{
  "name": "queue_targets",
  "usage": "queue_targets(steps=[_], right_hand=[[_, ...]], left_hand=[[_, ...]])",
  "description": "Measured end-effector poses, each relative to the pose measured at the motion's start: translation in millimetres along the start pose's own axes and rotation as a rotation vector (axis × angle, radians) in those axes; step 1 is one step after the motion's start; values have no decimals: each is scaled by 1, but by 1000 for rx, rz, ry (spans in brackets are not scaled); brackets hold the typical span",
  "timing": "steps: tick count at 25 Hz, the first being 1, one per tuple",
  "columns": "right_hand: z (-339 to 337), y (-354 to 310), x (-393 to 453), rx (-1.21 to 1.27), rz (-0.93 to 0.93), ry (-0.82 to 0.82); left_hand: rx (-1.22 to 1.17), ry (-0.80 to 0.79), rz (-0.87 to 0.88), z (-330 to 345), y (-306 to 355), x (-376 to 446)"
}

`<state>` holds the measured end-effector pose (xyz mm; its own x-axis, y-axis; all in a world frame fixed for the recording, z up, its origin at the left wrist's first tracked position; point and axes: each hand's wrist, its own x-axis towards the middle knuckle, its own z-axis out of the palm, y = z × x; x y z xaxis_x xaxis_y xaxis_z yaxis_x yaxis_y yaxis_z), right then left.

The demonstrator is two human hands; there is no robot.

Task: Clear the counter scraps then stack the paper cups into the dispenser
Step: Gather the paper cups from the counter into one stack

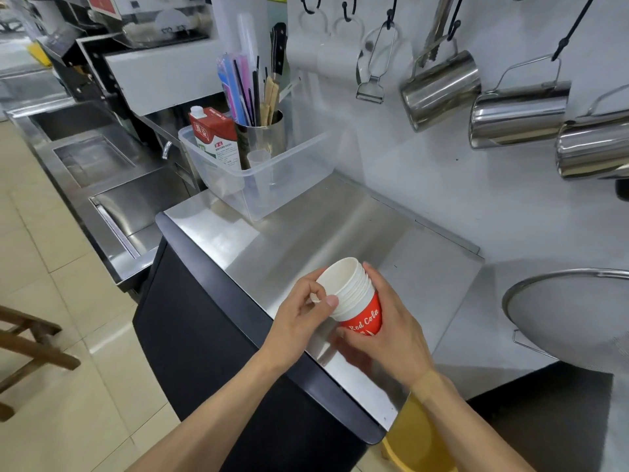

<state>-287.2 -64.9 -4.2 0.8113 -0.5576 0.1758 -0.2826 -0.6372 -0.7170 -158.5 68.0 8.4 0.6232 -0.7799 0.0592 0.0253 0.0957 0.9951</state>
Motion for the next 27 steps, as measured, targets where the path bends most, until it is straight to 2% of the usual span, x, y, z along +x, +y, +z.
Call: queue_targets(steps=[7, 9, 11, 14, 19, 27], right_hand=[[-3, 0, -6, 72, 40, -4], [-5, -1, -10, 179, 89, 7], [-5, -5, -17, 387, 161, 28], [0, -19, -32, 583, 234, 74], [5, -38, -66, 716, 342, 119], [10, -58, -151, 689, 484, 381]], left_hand=[[-40, -20, -79, 11, 5, -4], [-90, -40, -114, 11, 5, -5], [-144, -66, -166, 9, 3, -7], [-141, -187, -208, 4, -4, -15], [-145, -329, -235, -2, -12, -28], [-76, -661, -297, 4, -20, -51]])
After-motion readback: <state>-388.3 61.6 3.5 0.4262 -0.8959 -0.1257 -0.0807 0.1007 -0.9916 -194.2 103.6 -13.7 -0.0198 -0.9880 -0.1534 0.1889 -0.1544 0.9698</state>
